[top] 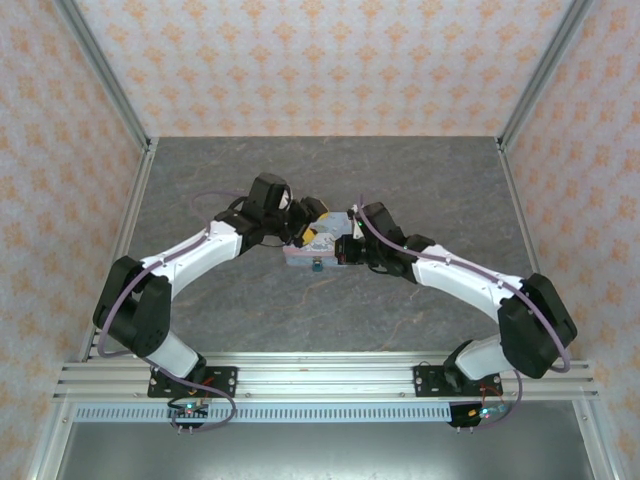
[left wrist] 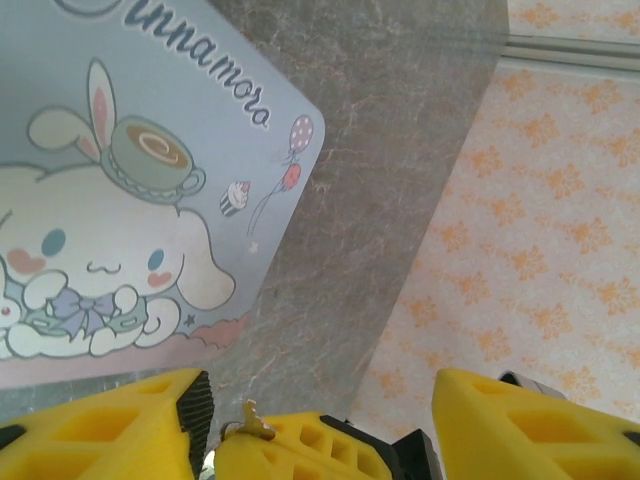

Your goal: Unlock the padlock with the key

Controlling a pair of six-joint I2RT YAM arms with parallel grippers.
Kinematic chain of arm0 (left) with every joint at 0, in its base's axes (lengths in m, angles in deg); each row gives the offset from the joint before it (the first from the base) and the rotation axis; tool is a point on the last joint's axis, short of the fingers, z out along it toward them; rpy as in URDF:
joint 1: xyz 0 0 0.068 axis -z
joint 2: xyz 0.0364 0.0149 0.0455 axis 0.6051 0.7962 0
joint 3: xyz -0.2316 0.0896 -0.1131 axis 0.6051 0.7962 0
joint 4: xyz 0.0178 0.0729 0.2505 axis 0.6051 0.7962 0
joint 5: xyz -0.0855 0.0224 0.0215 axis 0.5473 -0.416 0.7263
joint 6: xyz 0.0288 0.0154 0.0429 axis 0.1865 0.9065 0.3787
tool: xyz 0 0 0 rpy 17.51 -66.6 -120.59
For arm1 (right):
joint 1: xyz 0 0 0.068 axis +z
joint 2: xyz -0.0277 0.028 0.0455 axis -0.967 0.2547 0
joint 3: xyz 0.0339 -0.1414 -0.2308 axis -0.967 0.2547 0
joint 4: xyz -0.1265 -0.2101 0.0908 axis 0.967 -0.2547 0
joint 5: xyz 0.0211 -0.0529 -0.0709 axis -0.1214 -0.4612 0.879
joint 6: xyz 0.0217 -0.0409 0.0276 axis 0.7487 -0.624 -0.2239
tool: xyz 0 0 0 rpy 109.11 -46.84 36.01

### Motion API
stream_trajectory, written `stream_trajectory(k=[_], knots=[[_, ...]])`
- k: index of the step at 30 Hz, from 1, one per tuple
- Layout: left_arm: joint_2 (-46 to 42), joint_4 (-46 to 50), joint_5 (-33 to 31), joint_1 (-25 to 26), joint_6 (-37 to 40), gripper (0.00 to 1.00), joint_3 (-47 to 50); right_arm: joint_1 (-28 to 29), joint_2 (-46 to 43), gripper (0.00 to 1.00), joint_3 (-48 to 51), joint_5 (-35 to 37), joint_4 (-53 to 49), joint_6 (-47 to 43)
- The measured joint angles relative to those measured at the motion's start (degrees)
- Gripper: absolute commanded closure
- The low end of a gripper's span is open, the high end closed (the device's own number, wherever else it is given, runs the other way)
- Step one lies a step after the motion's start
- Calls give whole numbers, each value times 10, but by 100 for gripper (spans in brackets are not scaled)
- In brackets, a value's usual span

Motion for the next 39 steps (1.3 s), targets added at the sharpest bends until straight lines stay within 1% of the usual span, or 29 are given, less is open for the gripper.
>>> stream_trajectory(k=[3, 4, 8, 11, 19, 21, 24, 27, 38, 39], knots=[[0, 0, 0, 7, -19, 44, 0, 16, -3, 100, -5, 22, -3, -20], [0, 0, 0, 10, -26, 46, 0, 20, -3, 100, -9, 28, -6, -25], [0, 5, 0, 16, -40, 50, -7, 34, -3, 100, -24, 49, -14, -44], [0, 8, -3, 18, -42, 55, -9, 42, -3, 100, -33, 63, -24, -55], [1, 21, -5, 21, -42, 56, -10, 46, -3, 100, -38, 85, -40, -70], [1, 26, -5, 21, -42, 55, -10, 46, -3, 100, -39, 91, -43, -72], [1, 30, -6, 21, -41, 50, -10, 46, -3, 100, -42, 96, -47, -74], [1, 32, -7, 21, -41, 50, -10, 46, -3, 100, -48, 97, -51, -76], [24, 32, -11, 25, -41, 60, -10, 46, -3, 100, -51, 97, -52, -78], [24, 32, -11, 25, -41, 63, -11, 46, -3, 100, -51, 97, -52, -78]])
